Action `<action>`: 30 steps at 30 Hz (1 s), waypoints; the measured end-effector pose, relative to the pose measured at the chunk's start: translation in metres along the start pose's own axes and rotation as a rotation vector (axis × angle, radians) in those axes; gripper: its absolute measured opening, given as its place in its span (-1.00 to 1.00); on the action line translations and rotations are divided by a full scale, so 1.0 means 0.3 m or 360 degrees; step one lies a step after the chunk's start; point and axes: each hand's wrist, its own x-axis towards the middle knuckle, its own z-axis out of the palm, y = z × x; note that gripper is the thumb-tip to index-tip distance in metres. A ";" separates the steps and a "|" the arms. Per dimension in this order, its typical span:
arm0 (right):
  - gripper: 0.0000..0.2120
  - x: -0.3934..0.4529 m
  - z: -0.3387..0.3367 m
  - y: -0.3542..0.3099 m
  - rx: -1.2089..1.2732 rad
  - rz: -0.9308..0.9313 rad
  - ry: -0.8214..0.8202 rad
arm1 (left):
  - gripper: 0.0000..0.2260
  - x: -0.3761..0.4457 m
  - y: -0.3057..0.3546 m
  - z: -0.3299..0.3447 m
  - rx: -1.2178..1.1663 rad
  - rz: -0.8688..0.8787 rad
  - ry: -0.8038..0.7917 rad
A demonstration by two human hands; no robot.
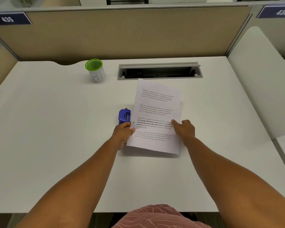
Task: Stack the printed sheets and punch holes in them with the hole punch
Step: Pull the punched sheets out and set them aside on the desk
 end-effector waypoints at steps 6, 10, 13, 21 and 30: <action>-0.69 0.011 -0.012 -0.017 0.0503 -0.0042 -0.0156 | -0.70 -0.015 0.047 -0.006 -0.0026 0.0050 -0.0080; -0.93 0.004 -0.028 -0.033 0.0699 -0.0164 -0.0172 | -0.66 -0.018 0.072 -0.012 -0.0028 0.0083 -0.0111; -0.96 -0.002 -0.047 -0.048 0.0771 -0.0242 -0.0176 | -0.63 -0.024 0.088 -0.017 -0.0015 0.0086 -0.0115; -0.92 -0.024 -0.096 -0.063 0.0854 -0.0413 -0.0192 | -0.64 -0.051 0.118 -0.015 -0.0062 0.0135 -0.0129; -0.87 -0.044 -0.137 -0.072 0.1002 -0.0451 -0.0210 | -0.84 -0.057 0.152 -0.009 -0.0121 0.0248 -0.0066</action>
